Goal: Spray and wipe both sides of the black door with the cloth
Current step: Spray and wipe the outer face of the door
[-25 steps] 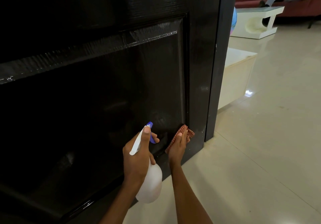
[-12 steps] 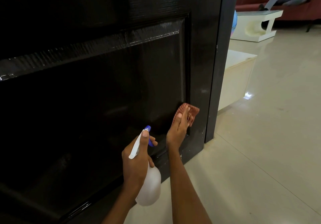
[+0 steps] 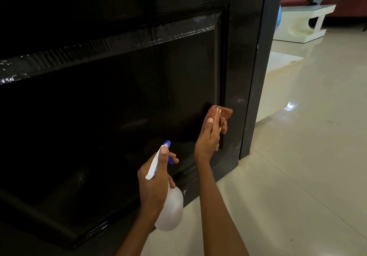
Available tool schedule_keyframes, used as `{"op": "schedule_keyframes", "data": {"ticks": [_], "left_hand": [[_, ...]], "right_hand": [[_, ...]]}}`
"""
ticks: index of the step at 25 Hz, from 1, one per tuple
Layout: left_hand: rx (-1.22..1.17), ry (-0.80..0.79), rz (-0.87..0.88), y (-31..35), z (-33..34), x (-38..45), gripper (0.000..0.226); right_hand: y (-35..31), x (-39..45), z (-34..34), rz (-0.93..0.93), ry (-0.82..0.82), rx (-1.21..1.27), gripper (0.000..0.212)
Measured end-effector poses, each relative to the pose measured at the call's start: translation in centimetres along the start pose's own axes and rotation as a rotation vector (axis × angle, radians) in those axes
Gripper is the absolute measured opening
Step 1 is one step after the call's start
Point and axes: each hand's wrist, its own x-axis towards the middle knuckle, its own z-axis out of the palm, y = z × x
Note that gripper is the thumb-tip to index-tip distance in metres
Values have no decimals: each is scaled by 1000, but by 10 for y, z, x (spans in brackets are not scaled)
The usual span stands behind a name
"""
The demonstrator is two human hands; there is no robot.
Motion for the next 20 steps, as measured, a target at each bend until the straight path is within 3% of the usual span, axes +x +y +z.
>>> {"op": "schedule_keyframes", "data": {"ticks": [2, 4, 6, 8, 11, 15, 18, 20], "left_hand": [[15, 28, 10, -6, -9, -1, 49], [35, 53, 5, -16, -19, -3, 46], [52, 64, -6, -24, -30, -9, 43], [61, 52, -28, -32, -41, -18, 45], [69, 65, -91, -39, -50, -33, 45], [39, 134, -141, -42, -64, -45, 37], [28, 212, -182, -51, -78, -53, 31], [44, 239, -176, -57, -86, -58, 44]], "right_hand": [[-1, -6, 9, -176, -38, -40, 48], [18, -38, 16, -230, -164, -121, 50], [62, -75, 6, -100, -230, -191, 54], [103, -95, -10, 146, -252, -148, 60], [120, -95, -17, 316, -267, -74, 64], [87, -120, -7, 125, -349, -60, 58], [92, -160, -1, -16, -551, -300, 60], [119, -184, -13, -124, -632, -428, 62]]}}
